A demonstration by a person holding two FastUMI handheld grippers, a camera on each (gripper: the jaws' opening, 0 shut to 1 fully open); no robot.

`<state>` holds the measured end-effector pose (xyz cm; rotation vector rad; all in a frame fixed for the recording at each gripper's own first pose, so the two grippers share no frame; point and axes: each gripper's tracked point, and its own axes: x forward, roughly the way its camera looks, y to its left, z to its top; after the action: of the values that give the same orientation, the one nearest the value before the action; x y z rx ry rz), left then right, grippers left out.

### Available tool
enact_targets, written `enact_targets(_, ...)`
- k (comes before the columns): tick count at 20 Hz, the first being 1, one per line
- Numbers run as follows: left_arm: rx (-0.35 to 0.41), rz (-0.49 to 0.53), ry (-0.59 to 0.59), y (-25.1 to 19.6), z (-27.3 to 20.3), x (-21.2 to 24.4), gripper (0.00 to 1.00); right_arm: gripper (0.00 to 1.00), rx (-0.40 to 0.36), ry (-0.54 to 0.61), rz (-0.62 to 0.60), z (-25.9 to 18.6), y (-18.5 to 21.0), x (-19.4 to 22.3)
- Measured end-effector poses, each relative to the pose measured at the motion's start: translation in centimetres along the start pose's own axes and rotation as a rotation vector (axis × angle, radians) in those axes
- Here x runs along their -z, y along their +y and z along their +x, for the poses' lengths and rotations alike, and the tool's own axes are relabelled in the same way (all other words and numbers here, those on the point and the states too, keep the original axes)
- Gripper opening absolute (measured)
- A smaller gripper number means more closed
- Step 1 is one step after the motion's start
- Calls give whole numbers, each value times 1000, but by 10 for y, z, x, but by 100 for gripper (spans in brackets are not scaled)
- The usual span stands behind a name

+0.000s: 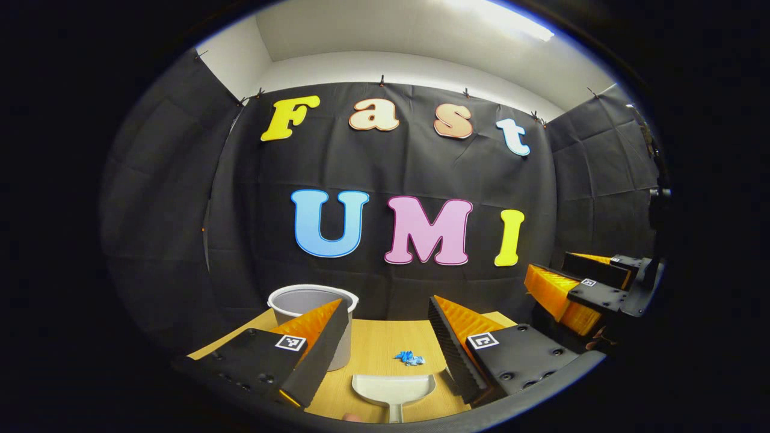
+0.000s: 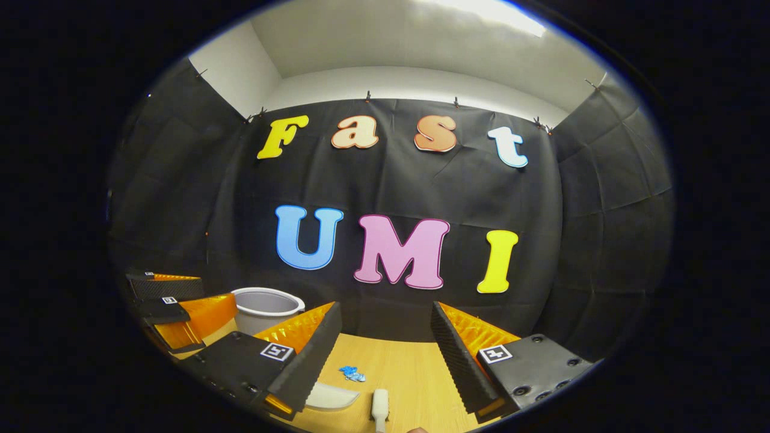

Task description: Pick up the small broom and dustpan from the desktop, sweep the trash into the dustpan with the broom, and then empty the trash into the garbage bin.

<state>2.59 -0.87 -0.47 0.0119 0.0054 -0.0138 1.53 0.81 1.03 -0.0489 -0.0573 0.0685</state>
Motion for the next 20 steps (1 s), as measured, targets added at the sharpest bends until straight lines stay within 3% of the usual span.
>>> enact_targets(4,-14,0,-7,5,-5,-3,80,95,1,-33,-54,-1,0,-7)
enact_targets(20,-3,-43,96,6,3,31,80,95,13,-18,-24,-5,0,-7)
